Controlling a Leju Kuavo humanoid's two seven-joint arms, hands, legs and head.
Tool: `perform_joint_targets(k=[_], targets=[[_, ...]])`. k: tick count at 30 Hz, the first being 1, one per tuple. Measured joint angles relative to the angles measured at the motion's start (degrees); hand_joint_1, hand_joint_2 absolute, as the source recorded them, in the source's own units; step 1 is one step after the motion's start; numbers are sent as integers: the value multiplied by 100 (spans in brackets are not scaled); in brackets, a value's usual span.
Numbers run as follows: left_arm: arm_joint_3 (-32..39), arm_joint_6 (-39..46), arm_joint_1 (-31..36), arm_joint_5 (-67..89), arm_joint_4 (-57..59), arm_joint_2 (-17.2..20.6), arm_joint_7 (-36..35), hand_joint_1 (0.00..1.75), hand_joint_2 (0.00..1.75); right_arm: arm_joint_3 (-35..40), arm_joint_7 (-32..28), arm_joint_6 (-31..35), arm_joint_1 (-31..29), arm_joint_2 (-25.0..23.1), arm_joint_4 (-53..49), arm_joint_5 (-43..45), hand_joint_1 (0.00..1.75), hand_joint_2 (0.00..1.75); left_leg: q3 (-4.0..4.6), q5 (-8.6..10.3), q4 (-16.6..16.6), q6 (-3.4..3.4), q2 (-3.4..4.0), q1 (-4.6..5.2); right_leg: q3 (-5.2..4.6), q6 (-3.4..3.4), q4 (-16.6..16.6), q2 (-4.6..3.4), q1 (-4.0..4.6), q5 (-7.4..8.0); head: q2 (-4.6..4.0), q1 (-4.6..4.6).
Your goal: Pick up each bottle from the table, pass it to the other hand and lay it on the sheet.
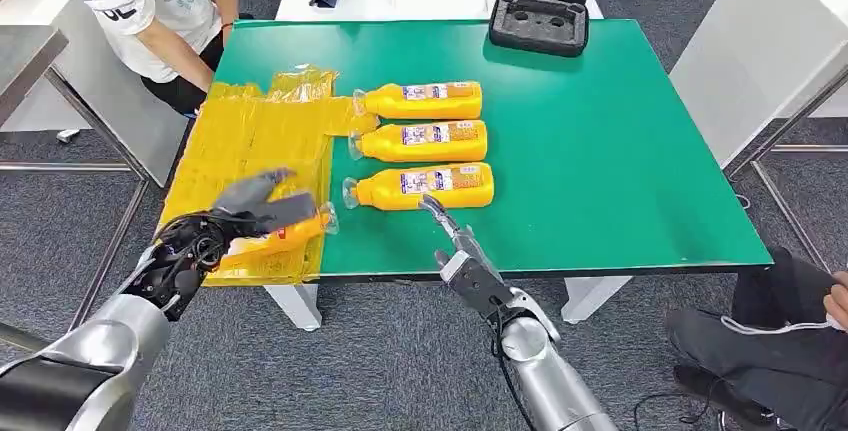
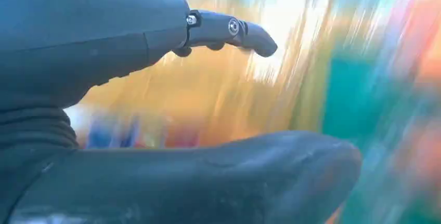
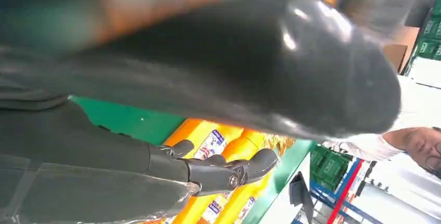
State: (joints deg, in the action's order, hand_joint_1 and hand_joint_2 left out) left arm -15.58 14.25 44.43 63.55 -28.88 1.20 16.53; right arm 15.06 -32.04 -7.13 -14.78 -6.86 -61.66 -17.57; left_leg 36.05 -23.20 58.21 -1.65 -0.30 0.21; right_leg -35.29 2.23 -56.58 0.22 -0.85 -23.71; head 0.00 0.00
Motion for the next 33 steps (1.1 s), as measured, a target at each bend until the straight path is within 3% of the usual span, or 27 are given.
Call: perform_joint_targets(k=[5, 8, 11, 16, 17, 18, 24, 33], targets=[[415, 1683, -156, -938, -849, -157, 851, 0, 0, 2, 44, -9, 21, -48, -33, 46, 0, 0, 1, -1, 0, 0, 2, 1, 0, 0, 0, -1, -2, 0, 0, -2], [588, 2243, -252, -1519, -1145, -236, 1289, 0, 0, 9, 0, 4, 20, -50, -2, 138, 0, 0, 1, -1, 0, -1, 2, 2, 1, 0, 1, -1, -2, 0, 0, -4], [756, 2468, -350, -2230, -1322, -326, 1687, 0, 0, 24, -83, 101, 35, -50, 55, 181, 0, 0, 0, -1, 0, 0, 2, 2, 0, 0, 1, -1, -1, 0, 0, -4], [992, 2109, -559, -3742, -1538, -444, 2183, 0, 0, 35, -52, 324, 25, -15, 68, 164, 0, 0, 0, -1, 0, 0, 1, 0, 1, 0, 1, -1, 1, 0, 0, -4], [1007, 2081, -611, -3897, -1587, -461, 2229, 0, 0, 35, -35, 361, 16, 7, 68, 151, 0, 175, 0, -1, 0, 0, 2, 0, 1, 0, 1, -1, 0, 0, 0, -4], [1029, 2048, -652, -3953, -1619, -474, 2253, 0, 175, 35, -31, 376, 3, 24, 68, 142, 0, 175, 0, -1, 0, 0, 2, 0, 1, 0, 1, -1, 0, 0, 0, -2], [1073, 1731, -858, -4535, -1869, -540, 2340, 0, 175, 68, 273, 663, -195, 153, 68, -175, 0, 175, 1, -1, 0, 0, 1, 4, 1, 0, 1, -1, -5, 0, 0, -4], [868, 1644, -1507, -5383, -2701, -603, 2364, 0, 175, 68, 667, 828, -1657, 558, 834, -560, 0, 175, 1, 5, 1, -7, 3, 6, 1, 2, 1, -1, -7, 3, 0, -2]])
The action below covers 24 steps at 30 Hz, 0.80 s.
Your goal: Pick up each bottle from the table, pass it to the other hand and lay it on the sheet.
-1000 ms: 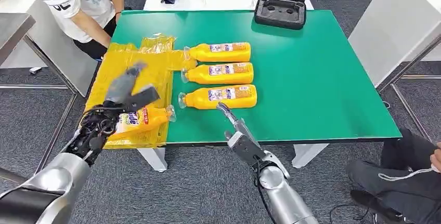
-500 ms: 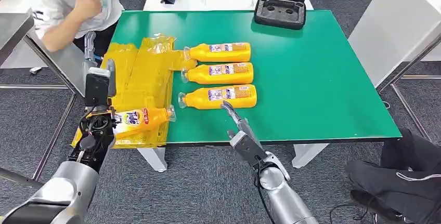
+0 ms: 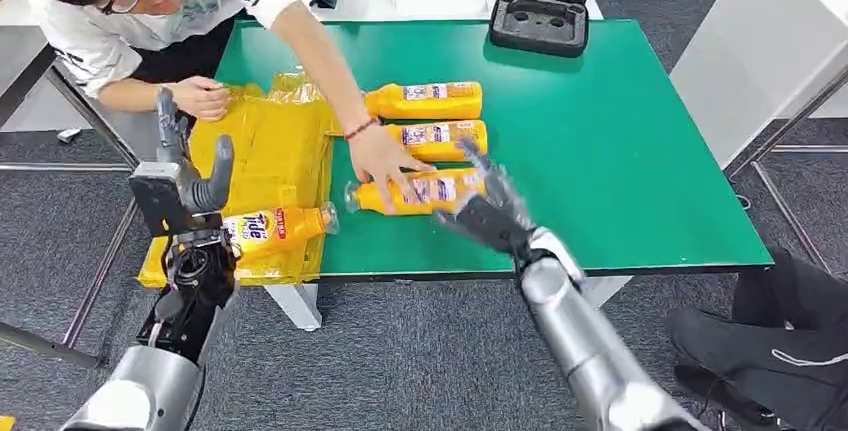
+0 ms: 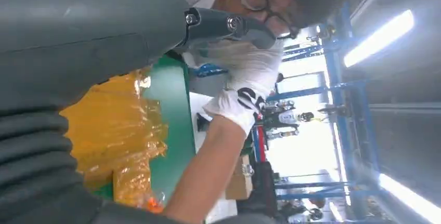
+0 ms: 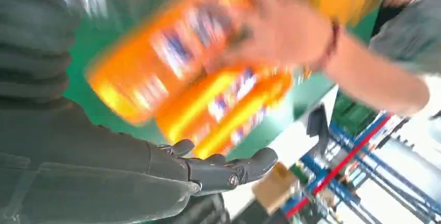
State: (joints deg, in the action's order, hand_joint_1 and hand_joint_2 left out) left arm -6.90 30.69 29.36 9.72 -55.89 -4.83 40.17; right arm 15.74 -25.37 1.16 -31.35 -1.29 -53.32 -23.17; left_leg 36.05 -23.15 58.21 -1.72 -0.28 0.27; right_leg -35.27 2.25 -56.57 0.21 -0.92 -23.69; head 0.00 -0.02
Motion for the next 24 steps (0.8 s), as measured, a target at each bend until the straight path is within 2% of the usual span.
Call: perform_joint_targets(k=[4, 9, 24], targets=[[-125, 4, -144, -199, -177, 28, 0, 0, 175, 4, 236, 57, -702, 89, 640, -284, 0, 175, 0, 0, 0, 0, 0, -1, 0, 0, 0, 0, 1, 0, 0, -4], [-221, 0, -178, -299, -216, 48, 0, 0, 175, 105, 417, 72, -1148, 109, 1218, -509, 0, 175, 0, 0, 0, 0, -1, -1, 0, 0, -1, 0, 2, 0, 0, -2], [-339, 46, -232, -343, -216, 127, 0, 0, 175, 315, 411, 68, -1513, 57, 2222, -616, 0, 175, 0, 0, 0, 0, -3, -1, 0, 0, -1, 1, 2, 0, 0, -2]])
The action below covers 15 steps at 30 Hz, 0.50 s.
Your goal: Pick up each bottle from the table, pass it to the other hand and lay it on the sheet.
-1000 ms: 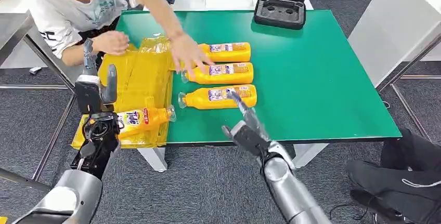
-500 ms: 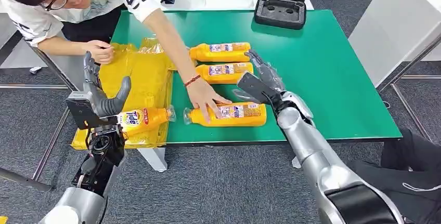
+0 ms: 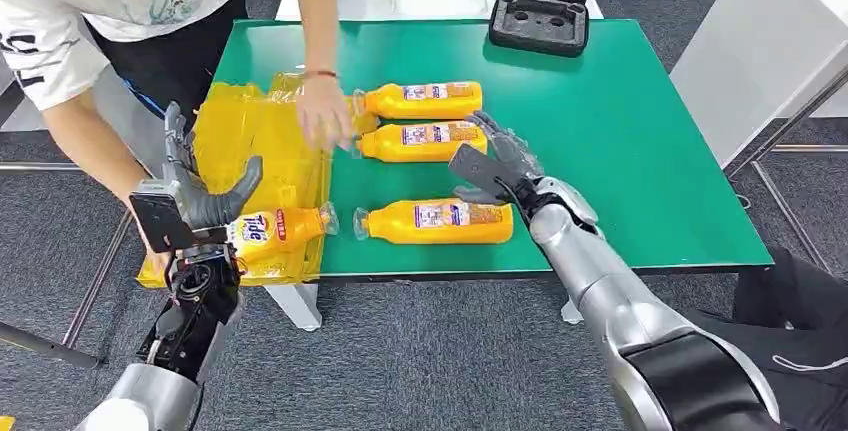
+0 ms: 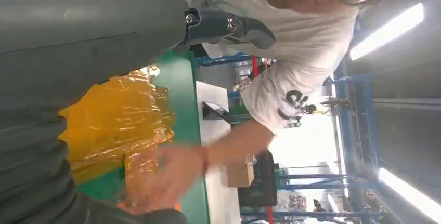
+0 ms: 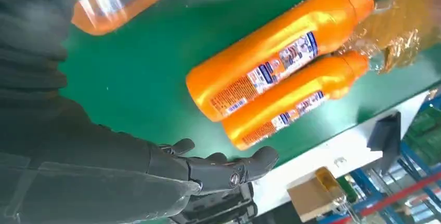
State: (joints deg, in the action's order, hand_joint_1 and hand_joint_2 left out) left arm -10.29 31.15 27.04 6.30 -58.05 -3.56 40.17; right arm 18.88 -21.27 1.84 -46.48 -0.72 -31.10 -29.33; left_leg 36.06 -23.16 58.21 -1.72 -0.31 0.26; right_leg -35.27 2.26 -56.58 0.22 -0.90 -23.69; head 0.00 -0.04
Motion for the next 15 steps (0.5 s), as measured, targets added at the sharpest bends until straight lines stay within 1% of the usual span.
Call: perform_joint_targets(k=[4, 8, 11, 15], targets=[[0, 13, -5, 2, 0, 4, 0, 0, 175, 28, -9, -48, -14, -7, 87, -2, 0, 175, 0, 0, 0, 0, 0, 0, 0, 0, 0, 0, 0, 0, 0, 0], [-7, 46, -9, 22, 0, 9, 0, 0, 175, 181, 17, -550, -42, -26, 220, -144, 0, 175, 0, 0, 0, 0, 0, 0, 0, 0, 0, 0, 0, 0, 0, 0], [-15, 44, -1, 94, 2, 11, 0, 0, 175, 359, 173, -881, -56, -50, 339, -238, 0, 175, 0, 0, 0, 0, 0, 0, 0, 0, 0, 0, 0, 0, 0, 0], [-22, 46, 3, 107, 2, 11, 0, 0, 175, 406, 201, -933, -55, -50, 371, -256, 0, 175, 0, 0, 0, 0, 0, 0, -1, 0, 0, 0, 0, 0, 0, 0]])
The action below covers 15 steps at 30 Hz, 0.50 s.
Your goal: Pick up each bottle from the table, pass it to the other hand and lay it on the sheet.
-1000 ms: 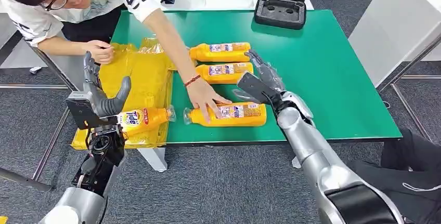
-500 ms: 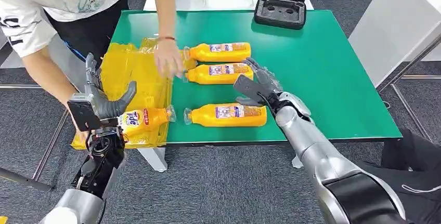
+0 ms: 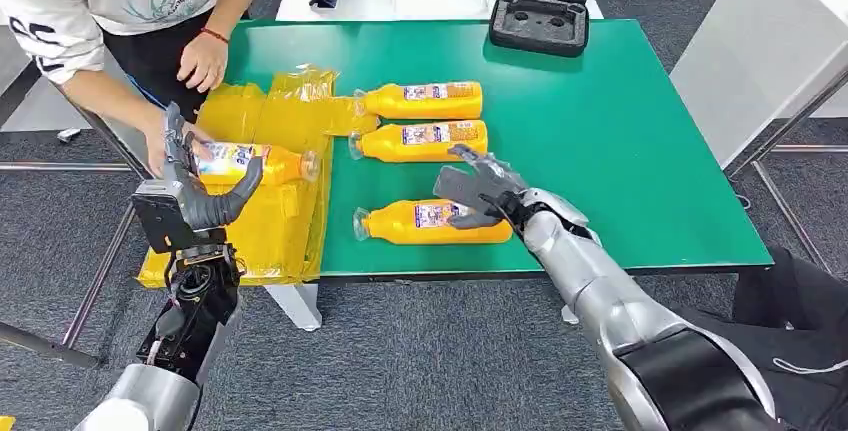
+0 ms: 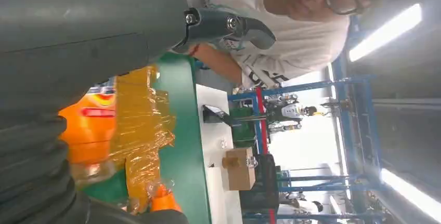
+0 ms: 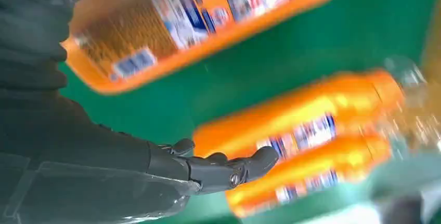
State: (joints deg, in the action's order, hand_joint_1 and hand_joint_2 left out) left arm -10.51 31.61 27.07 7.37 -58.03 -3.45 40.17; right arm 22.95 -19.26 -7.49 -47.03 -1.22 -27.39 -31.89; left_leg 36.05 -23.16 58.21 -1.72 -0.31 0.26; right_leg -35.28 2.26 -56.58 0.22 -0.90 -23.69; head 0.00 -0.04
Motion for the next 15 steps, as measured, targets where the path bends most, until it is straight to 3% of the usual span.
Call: perform_joint_targets(k=[15], targets=[[-13, 96, 10, 0, 98, 4, 0, 0, 175, 450, 295, -505, -22, -55, 363, -98, 0, 175, 0, 0, 0, 0, 1, 0, 0, 0, 0, 0, 0, 0, 0, 0]])
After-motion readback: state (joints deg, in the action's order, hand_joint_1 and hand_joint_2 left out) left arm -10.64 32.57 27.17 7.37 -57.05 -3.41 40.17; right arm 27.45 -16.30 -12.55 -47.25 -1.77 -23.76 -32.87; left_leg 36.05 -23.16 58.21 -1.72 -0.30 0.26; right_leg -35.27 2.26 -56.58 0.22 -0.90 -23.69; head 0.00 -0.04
